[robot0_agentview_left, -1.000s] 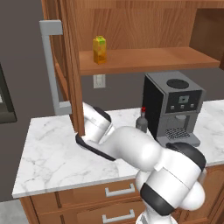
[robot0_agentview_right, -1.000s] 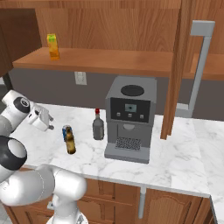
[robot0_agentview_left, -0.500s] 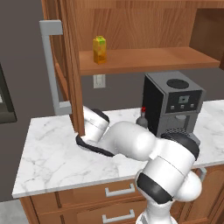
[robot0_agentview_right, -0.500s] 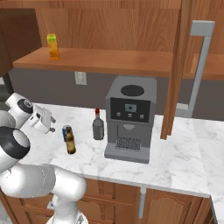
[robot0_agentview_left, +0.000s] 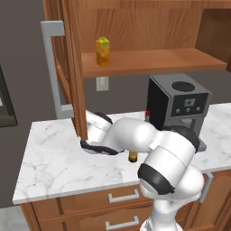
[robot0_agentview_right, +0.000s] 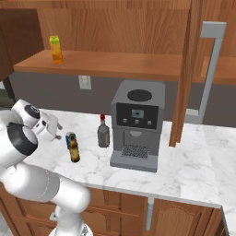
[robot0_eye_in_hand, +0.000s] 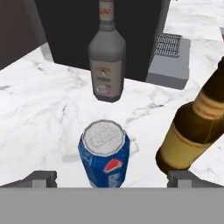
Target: Sort all alcoholic drinks to one cabinet, and non-alcoholic drinks to the other.
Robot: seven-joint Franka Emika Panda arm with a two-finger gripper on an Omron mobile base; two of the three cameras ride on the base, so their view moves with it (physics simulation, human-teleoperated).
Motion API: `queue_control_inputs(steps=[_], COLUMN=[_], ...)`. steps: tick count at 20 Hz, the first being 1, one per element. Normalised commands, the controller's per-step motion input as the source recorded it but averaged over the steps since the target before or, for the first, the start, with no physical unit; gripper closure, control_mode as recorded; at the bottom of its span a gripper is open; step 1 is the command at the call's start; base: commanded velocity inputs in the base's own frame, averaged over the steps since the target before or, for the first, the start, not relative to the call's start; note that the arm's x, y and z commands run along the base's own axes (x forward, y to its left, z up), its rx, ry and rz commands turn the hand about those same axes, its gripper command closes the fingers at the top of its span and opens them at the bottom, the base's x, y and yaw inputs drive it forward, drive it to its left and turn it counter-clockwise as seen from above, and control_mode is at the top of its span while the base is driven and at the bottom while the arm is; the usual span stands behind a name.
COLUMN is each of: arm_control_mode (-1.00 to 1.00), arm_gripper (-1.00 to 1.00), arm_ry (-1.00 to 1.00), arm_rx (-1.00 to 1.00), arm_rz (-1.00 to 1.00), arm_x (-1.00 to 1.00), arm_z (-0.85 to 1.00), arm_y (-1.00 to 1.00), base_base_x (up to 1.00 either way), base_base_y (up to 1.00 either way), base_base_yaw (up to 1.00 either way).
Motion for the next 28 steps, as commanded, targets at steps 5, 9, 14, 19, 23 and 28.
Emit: queue_control_inputs(steps=[5, 9, 14, 19, 23, 28], arm_control_mode=[-1.0, -1.0, -1.0, -1.0, -1.0, -1.0], arm_gripper=[-1.0, -1.0, -1.0, -1.0, -1.0, -1.0], arm_ry=[0.0, 0.0, 0.0, 0.01, 0.05, 0.08], arm_rx=[-0.01, -0.03, -0.06, -0.08, -0.11, -0.11], arm_rz=[-0.04, -0.06, -0.08, -0.08, -0.09, -0.09], arm_x=[0.19, 0.13, 0.13, 0.13, 0.05, 0.01], arm_z=[-0.18, -0.17, -0.1, -0.05, -0.05, -0.17], arm_y=[0.0, 0.0, 0.0, 0.0, 0.0, 0.0], base_base_x=[0.0, 0.0, 0.0, 0.0, 0.0, 0.0], base_base_y=[0.0, 0.0, 0.0, 0.0, 0.0, 0.0], base_base_yaw=[0.0, 0.0, 0.0, 0.0, 0.0, 0.0])
